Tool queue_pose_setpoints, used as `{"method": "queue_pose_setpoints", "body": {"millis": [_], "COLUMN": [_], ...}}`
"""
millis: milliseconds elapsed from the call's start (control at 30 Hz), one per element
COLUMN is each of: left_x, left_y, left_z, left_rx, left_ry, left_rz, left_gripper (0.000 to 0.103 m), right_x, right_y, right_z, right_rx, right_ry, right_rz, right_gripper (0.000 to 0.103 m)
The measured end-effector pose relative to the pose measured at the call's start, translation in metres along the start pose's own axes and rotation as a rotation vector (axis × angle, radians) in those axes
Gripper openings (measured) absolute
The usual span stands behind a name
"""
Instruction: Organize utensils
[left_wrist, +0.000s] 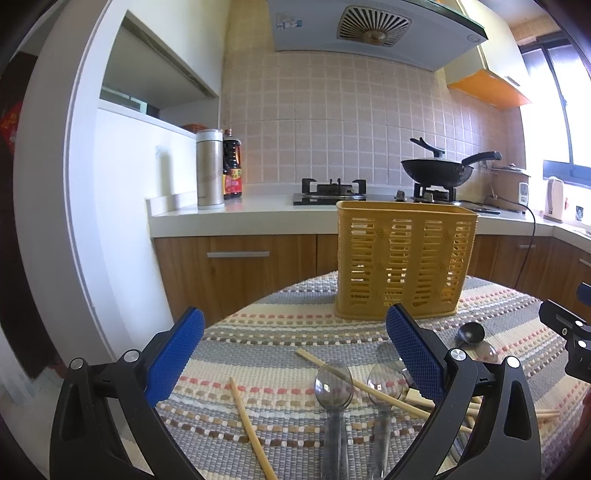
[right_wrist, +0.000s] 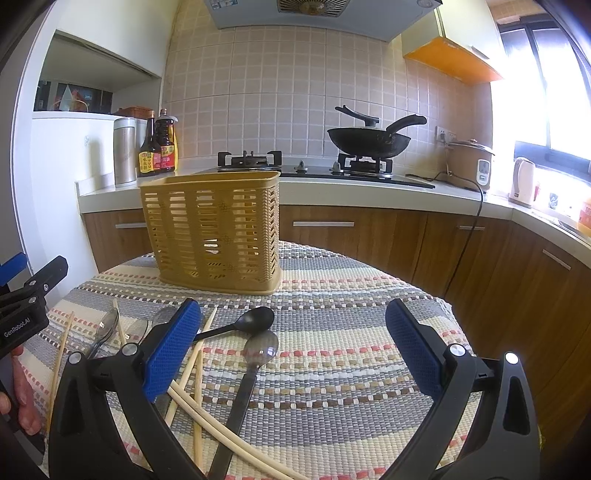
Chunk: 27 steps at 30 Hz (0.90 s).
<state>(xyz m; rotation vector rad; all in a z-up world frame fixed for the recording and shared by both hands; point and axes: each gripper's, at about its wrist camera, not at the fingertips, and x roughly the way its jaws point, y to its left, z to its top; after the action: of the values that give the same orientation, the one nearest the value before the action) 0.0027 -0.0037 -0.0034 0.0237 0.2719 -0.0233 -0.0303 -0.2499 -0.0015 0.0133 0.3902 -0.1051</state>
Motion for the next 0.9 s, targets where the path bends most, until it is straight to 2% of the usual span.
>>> {"method": "queue_pose_setpoints", "body": {"millis": [900], "left_x": [-0.0002], "left_y": [0.003], "left_z": [0.0009], "left_rx": [-0.013], "left_ry": [0.01], "left_rz": [0.007], "left_gripper": [0.096], "right_x": [0.0004], "right_y": [0.001], "right_z": [-0.0009], "right_rx": [-0.003], "right_ry": [0.007], "right_rz": [0.007], "right_gripper": [0.096]}}
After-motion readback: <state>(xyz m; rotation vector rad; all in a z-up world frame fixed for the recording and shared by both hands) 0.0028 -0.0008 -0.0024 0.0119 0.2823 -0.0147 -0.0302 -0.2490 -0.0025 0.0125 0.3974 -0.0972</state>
